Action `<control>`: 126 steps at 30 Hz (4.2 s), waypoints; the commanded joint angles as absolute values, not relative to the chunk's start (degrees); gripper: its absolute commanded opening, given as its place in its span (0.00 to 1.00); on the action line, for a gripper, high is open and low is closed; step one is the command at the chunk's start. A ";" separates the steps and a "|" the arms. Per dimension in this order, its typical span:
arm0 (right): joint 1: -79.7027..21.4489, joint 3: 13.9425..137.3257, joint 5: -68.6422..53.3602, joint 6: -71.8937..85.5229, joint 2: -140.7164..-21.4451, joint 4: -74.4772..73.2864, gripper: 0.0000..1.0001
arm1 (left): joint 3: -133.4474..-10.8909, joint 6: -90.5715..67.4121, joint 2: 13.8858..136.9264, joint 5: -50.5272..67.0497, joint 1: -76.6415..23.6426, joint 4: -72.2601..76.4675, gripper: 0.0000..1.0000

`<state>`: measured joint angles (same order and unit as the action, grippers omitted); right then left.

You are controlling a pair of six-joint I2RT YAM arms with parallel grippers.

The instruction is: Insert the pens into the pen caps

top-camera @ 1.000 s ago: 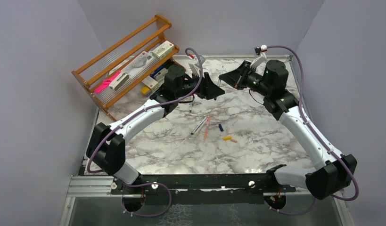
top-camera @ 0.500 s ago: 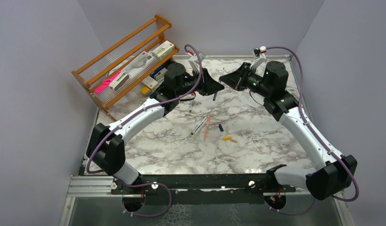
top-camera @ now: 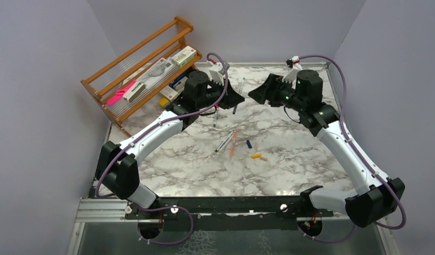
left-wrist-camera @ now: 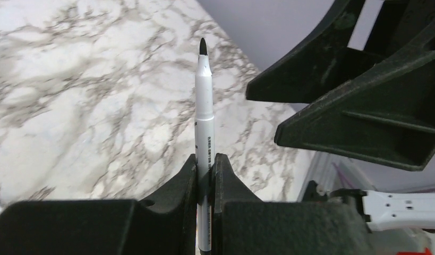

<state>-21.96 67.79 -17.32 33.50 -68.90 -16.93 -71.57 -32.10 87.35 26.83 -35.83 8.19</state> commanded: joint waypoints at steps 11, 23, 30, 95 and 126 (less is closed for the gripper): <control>-22.24 59.74 -8.56 26.82 -75.05 -46.80 0.23 | -69.39 -24.94 83.83 19.28 -34.80 1.43 0.00; -24.48 52.27 -11.09 34.07 -75.53 -45.58 0.69 | -68.71 -26.71 85.28 13.76 -34.80 -0.04 0.00; -34.32 49.67 7.77 58.72 -67.61 -42.78 0.62 | -66.53 -32.49 82.69 -1.14 -34.80 -1.96 0.00; -36.67 67.18 11.44 47.88 -72.71 -30.65 0.01 | -69.13 -31.30 81.51 15.33 -31.95 2.54 0.00; -27.21 79.37 -6.81 37.90 -69.43 -14.04 0.01 | -71.40 -38.35 81.17 33.84 -37.62 14.35 0.00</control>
